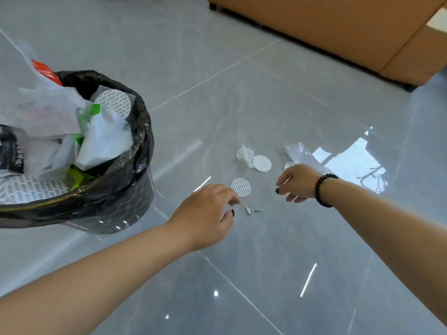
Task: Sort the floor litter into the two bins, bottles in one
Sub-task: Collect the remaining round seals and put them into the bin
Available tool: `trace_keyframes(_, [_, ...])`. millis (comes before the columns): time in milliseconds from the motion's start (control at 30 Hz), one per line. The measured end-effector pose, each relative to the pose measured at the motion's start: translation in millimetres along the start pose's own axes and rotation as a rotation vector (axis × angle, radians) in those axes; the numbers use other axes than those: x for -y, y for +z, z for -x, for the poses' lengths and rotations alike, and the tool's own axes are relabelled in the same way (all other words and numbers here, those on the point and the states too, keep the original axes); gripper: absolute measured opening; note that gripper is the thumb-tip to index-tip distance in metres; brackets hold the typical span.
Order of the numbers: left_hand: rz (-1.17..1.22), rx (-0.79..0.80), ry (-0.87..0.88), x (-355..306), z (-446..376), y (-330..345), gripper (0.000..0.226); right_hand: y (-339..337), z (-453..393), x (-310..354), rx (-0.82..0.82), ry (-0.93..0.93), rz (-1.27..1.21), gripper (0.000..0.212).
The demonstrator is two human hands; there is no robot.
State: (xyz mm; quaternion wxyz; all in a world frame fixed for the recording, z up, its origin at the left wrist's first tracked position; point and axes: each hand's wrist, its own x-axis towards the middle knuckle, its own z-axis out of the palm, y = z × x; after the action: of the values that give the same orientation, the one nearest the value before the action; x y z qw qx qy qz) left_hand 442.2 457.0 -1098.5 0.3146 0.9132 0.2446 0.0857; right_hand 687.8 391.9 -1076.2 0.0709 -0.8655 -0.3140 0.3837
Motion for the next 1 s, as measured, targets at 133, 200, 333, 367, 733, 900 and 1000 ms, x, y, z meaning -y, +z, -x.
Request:
trace_keyframes(133, [-0.079,0.222,-0.271,19.2,-53.7,49.0,0.040,42.9,-22.4,-19.7,-0.026,-0.012,0.056,0.024])
trace_keyframes(200, [-0.115,0.243,-0.333,27.8,-80.7,65.2,0.041,68.0,-30.8,-19.2,-0.053,-0.071,0.121,0.038])
trace_keyframes(333, [-0.218,0.250,-0.372,38.6,-119.7,80.7,0.038,106.0,-45.7,-18.9,-0.034,-0.110,0.061,0.042])
trace_keyframes(367, [-0.237,0.259,-0.368,39.6,-126.9,84.2,0.041,112.5,-49.0,-22.2,-0.009,-0.110,0.071,0.041])
trace_keyframes(733, [-0.228,0.268,-0.470,41.5,-146.9,114.5,0.060,93.0,-61.3,-71.5,0.015,-0.179,-0.131,0.011])
trace_keyframes(900, [-0.228,0.257,-0.599,45.3,-146.2,112.1,0.048,68.7,-64.0,-89.7,-0.016,-0.129,-0.271,0.008])
trace_keyframes(1000, [-0.311,0.331,-0.458,31.5,-149.0,104.9,0.029,49.3,-62.7,-95.3,-0.024,-0.094,-0.349,0.014])
